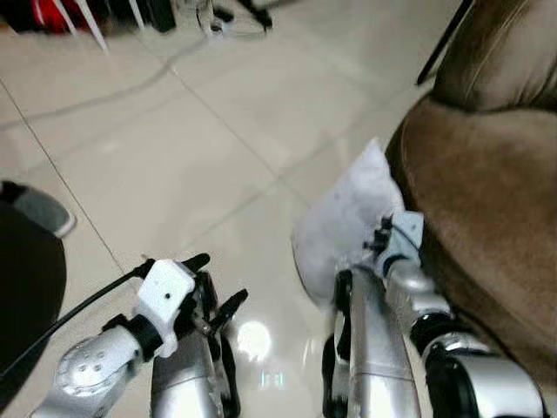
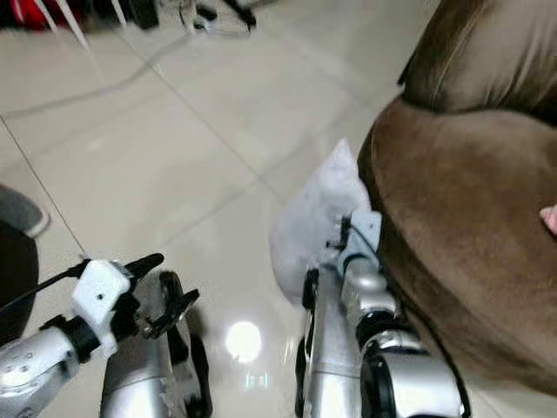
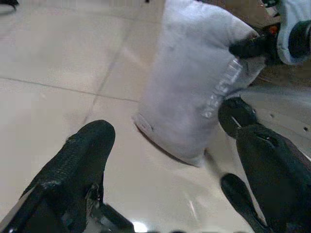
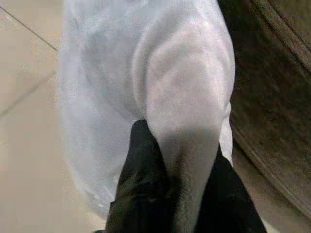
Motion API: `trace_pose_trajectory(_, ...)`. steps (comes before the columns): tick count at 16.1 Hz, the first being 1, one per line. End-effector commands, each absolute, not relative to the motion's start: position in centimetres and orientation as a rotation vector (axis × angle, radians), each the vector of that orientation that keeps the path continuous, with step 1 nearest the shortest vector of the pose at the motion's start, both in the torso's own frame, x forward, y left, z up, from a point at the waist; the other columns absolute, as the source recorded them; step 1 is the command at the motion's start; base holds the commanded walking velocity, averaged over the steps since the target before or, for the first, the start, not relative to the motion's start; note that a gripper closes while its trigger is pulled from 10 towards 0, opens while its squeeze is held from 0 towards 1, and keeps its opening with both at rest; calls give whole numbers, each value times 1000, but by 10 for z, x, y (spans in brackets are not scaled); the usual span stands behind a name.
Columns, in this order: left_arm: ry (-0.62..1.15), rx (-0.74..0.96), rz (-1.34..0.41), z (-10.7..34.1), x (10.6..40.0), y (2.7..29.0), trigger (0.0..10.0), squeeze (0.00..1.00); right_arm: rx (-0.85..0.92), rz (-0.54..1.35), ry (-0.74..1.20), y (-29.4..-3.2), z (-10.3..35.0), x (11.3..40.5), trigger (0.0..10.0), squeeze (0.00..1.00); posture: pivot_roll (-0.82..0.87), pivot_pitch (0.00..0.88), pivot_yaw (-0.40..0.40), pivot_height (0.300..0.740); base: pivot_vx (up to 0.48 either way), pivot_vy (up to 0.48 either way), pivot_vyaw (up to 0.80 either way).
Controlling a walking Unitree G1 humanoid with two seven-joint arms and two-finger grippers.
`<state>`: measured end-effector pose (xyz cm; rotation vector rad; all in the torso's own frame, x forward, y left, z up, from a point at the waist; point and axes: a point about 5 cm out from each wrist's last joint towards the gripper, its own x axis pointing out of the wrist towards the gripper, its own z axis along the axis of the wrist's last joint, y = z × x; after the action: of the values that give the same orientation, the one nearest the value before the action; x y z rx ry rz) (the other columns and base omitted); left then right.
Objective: Move the pillow to the sofa from floor
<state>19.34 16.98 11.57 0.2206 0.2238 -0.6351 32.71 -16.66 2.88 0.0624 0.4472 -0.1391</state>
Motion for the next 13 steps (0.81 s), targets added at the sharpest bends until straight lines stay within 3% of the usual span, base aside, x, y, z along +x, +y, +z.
trace_pose_trajectory(1,228,231,-635,112,193,167,10000,0,81,-132,456,-167,24,322,0,0,11,87,-23,490,0,0,0)
trace_pose_trajectory(6,98,265,-460,124,226,176,10000,0,228,3,275,-142,45,324,0,0,-5,0,7,490,0,0,0)
trace_pose_trajectory(10,38,260,-326,135,233,181,10000,0,337,73,54,-141,97,291,0,0,-18,0,33,490,0,0,0)
trace_pose_trajectory(11,40,248,-301,137,234,182,10000,0,325,119,79,-137,103,284,10000,0,-17,0,30,490,0,0,0)
trace_pose_trajectory(13,20,296,-221,139,240,188,10000,0,289,167,14,-136,119,268,10000,0,-19,0,25,490,0,0,0)
